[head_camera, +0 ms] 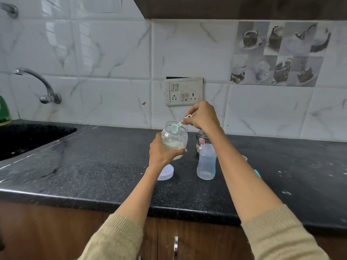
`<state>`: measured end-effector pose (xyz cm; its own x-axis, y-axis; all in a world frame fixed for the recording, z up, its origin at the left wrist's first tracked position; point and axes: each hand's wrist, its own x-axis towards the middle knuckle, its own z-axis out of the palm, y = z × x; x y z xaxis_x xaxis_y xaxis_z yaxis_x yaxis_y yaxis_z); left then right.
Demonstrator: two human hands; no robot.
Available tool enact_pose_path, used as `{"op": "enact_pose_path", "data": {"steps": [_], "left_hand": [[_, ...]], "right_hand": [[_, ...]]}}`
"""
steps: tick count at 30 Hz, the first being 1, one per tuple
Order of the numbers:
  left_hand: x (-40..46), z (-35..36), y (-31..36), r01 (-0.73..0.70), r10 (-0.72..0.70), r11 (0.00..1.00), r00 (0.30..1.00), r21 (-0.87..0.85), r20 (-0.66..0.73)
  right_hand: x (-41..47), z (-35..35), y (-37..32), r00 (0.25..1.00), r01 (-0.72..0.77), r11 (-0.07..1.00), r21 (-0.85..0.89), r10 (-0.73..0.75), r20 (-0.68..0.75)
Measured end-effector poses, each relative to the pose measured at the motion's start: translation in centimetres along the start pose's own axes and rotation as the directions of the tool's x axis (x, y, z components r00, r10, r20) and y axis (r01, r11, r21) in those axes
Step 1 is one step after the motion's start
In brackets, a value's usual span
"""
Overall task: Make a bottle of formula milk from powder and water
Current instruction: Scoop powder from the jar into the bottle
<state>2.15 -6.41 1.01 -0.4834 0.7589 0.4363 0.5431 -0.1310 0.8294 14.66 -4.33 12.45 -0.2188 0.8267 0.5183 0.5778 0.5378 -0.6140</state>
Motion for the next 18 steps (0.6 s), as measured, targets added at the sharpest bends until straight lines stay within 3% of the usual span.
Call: {"op": "enact_pose_path", "data": {"steps": [4, 9, 14, 18], "left_hand": [[-1.4, 0.1, 0.7, -0.014, 0.014, 1.0, 0.999, -0.002, 0.029], [-2.4, 0.4, 1.2, -0.023, 0.023, 1.0, 0.998, 0.001, 0.052], [-2.9, 0.6, 1.2, -0.06, 0.062, 0.998, 0.994, -0.02, 0.091], [-3.1, 0.6, 1.1, -0.077, 0.078, 0.997, 0.993, -0.024, 0.087]], "right_hand": [[-1.1, 0.3, 0.6, 0.994, 0.099, 0.966, -0.237, -0.086, 0.068], [-1.1, 0.4, 1.0, 0.968, 0.252, 0.795, -0.552, -0.194, 0.161], [-0.7, 0.4, 1.2, 0.943, 0.333, 0.668, -0.666, -0.236, 0.235], [-0.6, 0.5, 1.1, 0.939, 0.332, 0.641, -0.692, -0.154, 0.307]]}}
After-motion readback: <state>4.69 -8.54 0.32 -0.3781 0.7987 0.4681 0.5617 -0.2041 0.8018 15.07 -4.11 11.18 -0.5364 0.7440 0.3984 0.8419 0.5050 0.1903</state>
